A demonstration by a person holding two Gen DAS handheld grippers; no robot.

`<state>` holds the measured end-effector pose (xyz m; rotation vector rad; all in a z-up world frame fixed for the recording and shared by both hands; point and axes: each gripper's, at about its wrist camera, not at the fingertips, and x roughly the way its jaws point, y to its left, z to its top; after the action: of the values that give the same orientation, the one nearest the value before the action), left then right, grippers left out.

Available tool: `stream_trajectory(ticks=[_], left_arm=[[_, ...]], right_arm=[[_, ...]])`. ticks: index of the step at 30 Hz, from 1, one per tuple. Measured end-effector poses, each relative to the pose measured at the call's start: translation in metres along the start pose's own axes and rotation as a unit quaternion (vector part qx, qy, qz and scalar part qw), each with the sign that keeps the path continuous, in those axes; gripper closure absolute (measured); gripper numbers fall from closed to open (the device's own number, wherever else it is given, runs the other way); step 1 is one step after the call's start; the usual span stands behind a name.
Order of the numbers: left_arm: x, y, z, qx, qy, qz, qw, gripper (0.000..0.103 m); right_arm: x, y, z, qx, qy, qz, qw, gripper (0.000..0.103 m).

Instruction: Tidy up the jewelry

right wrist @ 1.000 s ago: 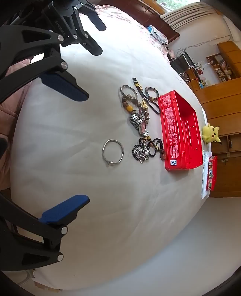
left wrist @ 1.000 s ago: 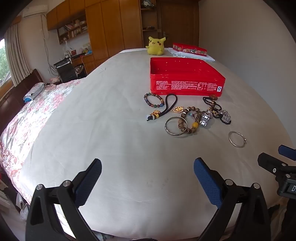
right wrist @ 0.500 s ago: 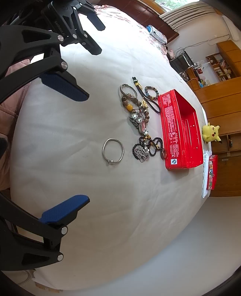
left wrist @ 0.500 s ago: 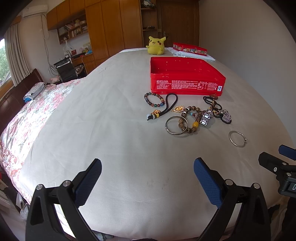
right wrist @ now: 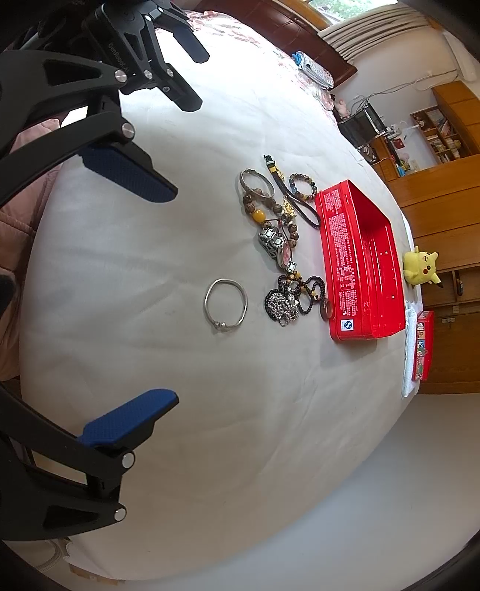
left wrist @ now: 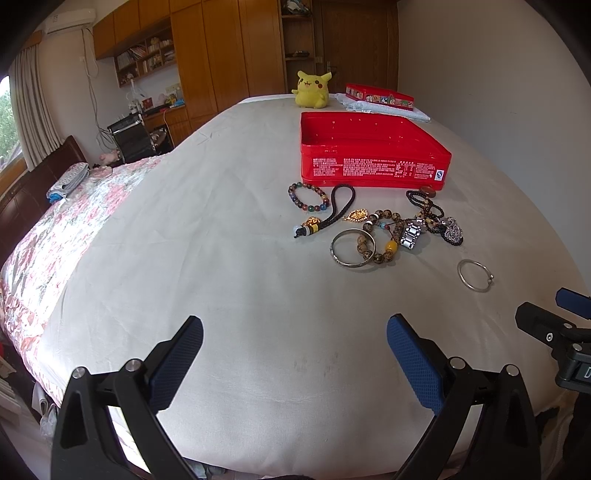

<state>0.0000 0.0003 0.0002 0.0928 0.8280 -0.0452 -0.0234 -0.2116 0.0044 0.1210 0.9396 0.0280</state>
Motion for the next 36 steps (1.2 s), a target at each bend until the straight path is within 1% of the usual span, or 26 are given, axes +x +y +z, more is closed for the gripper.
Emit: stream_trajectory(ticks=[36], left_arm=[[-0.0003,-0.0001,0.0001,0.001,0.002,0.0,1.0,0.004]], right_arm=[[0.006,0.0037,-0.0014,-0.001,0.005,0.005,1.0,0.003]])
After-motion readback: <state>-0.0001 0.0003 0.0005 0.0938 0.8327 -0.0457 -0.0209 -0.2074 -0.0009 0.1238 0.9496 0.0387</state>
